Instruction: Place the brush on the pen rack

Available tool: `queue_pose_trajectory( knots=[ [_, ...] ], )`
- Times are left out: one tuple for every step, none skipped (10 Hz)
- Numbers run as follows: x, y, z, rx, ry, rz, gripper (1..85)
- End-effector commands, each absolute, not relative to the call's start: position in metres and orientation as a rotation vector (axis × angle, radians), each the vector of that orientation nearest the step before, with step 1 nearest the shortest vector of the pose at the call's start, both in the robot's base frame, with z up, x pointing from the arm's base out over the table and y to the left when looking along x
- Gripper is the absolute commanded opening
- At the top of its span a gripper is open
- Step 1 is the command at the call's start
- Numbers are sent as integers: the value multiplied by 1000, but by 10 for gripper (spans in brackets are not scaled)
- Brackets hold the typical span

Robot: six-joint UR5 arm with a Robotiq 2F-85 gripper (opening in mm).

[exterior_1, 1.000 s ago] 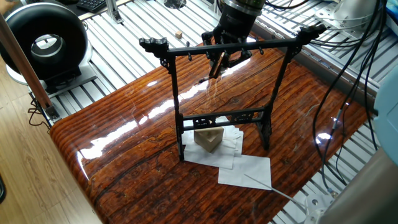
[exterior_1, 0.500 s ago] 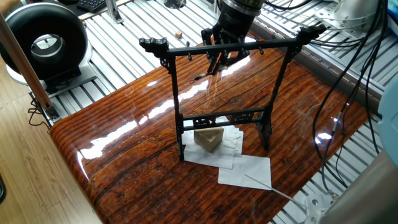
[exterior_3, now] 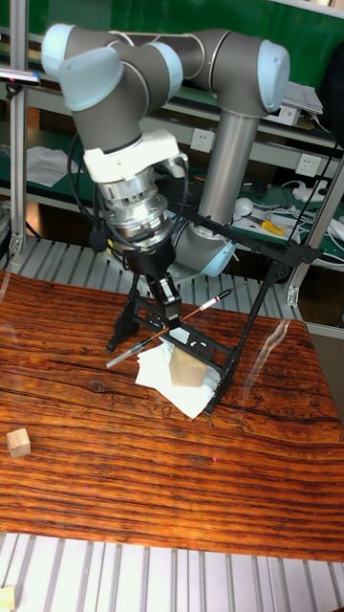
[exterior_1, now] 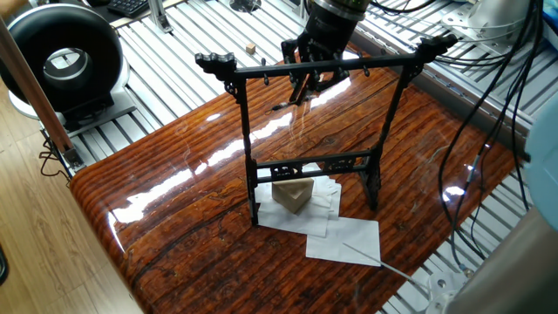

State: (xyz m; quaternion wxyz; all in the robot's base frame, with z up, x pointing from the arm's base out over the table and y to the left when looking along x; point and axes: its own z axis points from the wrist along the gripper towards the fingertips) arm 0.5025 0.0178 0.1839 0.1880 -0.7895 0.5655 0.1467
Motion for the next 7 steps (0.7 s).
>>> queue_pose_trajectory(
  knots=[
    [506, 14, 185, -2192, 1568, 445, 10],
    [504, 16, 187, -2188, 1563, 456, 10],
    [504, 17, 188, -2184, 1564, 462, 10],
    [504, 17, 188, -2183, 1566, 462, 10],
    [503, 16, 189, -2184, 1570, 461, 10],
    [503, 14, 188, -2191, 1570, 453, 10],
    [504, 12, 187, -2197, 1571, 443, 10]
  ],
)
